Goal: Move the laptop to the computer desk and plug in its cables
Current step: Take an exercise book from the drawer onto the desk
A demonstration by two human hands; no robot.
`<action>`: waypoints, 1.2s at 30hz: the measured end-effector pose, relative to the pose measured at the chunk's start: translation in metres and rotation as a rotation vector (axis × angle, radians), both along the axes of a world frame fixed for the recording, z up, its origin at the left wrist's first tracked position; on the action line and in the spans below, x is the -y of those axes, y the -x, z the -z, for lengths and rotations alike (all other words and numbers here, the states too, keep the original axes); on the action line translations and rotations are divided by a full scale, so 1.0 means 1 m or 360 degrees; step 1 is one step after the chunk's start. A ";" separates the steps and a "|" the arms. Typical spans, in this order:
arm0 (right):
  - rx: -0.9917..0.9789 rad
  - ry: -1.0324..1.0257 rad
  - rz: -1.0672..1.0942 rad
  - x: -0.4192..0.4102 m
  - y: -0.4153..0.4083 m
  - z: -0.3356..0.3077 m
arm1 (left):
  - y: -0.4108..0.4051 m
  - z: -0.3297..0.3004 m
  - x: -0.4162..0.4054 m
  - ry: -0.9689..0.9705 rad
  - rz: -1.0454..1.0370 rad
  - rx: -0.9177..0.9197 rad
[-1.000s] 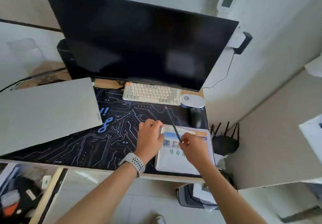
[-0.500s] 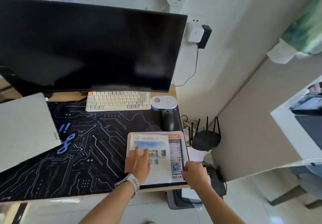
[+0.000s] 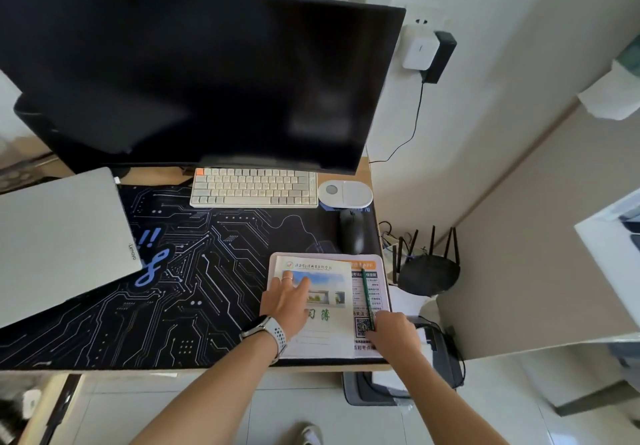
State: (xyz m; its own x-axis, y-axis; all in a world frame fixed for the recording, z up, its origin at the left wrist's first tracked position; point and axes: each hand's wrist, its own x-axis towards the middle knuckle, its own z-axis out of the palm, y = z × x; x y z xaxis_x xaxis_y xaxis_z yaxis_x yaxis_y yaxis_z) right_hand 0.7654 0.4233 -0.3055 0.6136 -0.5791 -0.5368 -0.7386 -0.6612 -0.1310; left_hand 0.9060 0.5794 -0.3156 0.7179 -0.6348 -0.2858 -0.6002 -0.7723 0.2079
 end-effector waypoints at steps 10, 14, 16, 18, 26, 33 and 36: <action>0.0586 0.0031 -0.0132 -0.029 -0.056 -0.049 | -0.030 -0.029 -0.049 0.0159 -0.0371 0.0120; 0.0712 -0.0016 -0.0420 -0.079 -0.097 -0.061 | -0.038 -0.051 -0.092 0.0182 -0.0622 0.0168; 0.0774 -0.0072 -0.0579 -0.111 -0.114 -0.065 | -0.039 -0.059 -0.123 0.0190 -0.0747 0.0213; 0.0783 -0.0120 -0.0744 -0.148 -0.130 -0.069 | -0.037 -0.064 -0.162 0.0191 -0.0885 0.0259; 0.0751 -0.0302 -0.1390 -0.301 -0.148 -0.076 | -0.005 -0.061 -0.337 0.0110 -0.1557 0.0297; 0.0721 -0.0375 -0.1801 -0.423 -0.135 -0.069 | 0.044 -0.051 -0.467 -0.0019 -0.1913 0.0248; 0.0667 -0.0373 -0.1932 -0.474 -0.127 -0.060 | 0.063 -0.043 -0.516 -0.0106 -0.1945 0.0182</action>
State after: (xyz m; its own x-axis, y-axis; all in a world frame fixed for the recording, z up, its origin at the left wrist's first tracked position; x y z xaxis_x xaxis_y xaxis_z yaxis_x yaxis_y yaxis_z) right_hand 0.8927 0.8974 -0.2459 0.8201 0.5398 -0.1901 0.4346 -0.8035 -0.4069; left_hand 0.8425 1.0958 -0.2731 0.8536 0.4857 -0.1884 0.5128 -0.8470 0.1402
